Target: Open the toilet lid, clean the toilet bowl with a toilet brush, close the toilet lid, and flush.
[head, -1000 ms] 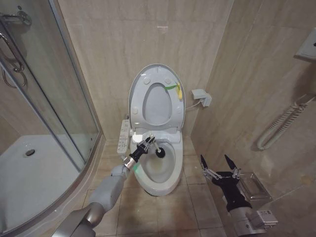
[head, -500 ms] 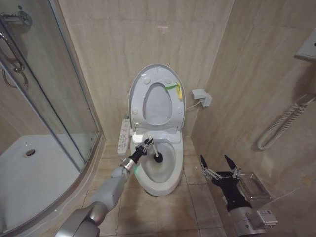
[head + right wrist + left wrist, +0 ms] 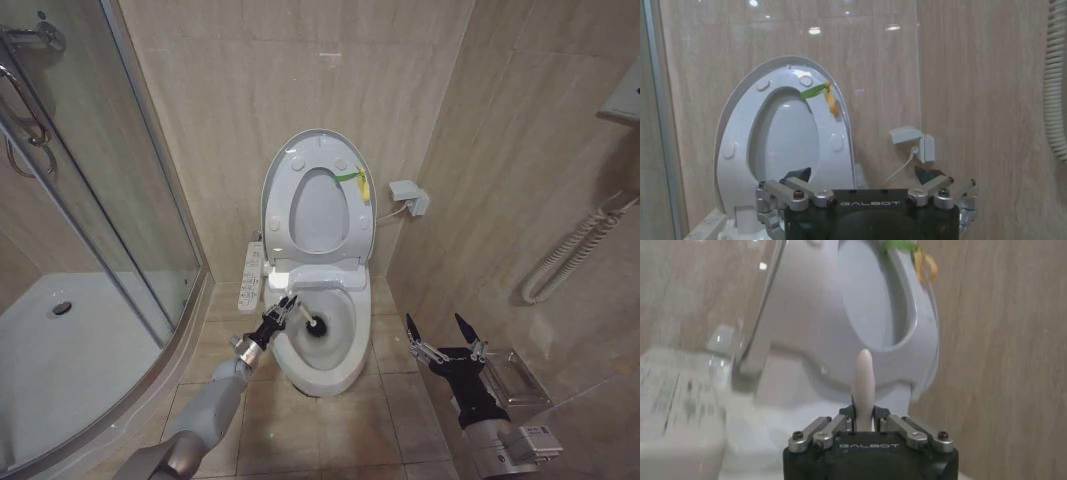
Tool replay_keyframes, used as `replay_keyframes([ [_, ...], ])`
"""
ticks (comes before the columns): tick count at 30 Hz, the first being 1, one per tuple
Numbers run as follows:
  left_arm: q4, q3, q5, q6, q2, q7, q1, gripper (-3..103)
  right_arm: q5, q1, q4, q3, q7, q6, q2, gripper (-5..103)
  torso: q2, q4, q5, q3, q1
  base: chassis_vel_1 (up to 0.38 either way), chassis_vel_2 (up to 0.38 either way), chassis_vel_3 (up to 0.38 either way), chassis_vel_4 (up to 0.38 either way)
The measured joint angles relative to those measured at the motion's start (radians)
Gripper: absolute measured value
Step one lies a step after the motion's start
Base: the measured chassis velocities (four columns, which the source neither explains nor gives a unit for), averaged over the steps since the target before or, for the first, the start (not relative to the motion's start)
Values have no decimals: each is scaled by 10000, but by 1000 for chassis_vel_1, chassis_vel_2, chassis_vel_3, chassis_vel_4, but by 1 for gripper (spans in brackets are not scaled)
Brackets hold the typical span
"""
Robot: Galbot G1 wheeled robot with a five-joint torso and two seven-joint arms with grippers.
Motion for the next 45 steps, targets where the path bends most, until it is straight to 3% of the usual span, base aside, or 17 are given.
replay_keyframes([
  [5,-138,78,-316,112,-132,-64,-434,19,-1,0,0,0,0,0,0,100,0,1,3,0,0,0,0,0,0],
  [9,261,136,-611,363,-640,-176,-897,19,0,0,0,0,0,0,0,100,0,-4,3,0,1,0,0,0,0],
  [18,741,79,-407,429,-820,-145,-383,19,0,0,0,0,0,0,0,100,1,5,3,-2,0,0,0,0,0],
  [20,607,68,-314,358,-656,-64,-165,19,-1,0,1,0,0,0,0,100,2,13,4,-2,-1,0,0,0,0],
  [25,254,-12,11,105,-377,64,-24,19,-1,0,0,0,0,0,0,100,1,-5,0,0,0,0,0,0,0],
  [32,85,-58,261,-122,-301,90,-5,19,-1,0,0,0,0,0,0,100,1,-2,0,1,1,0,0,0,0],
  [40,279,-184,993,-787,-214,230,-245,19,0,0,0,0,0,1,0,100,-1,1,1,2,2,0,0,0,0],
  [45,359,-173,785,-815,-271,226,-348,19,0,0,0,0,0,1,0,100,-1,3,1,1,2,0,0,0,0],
])
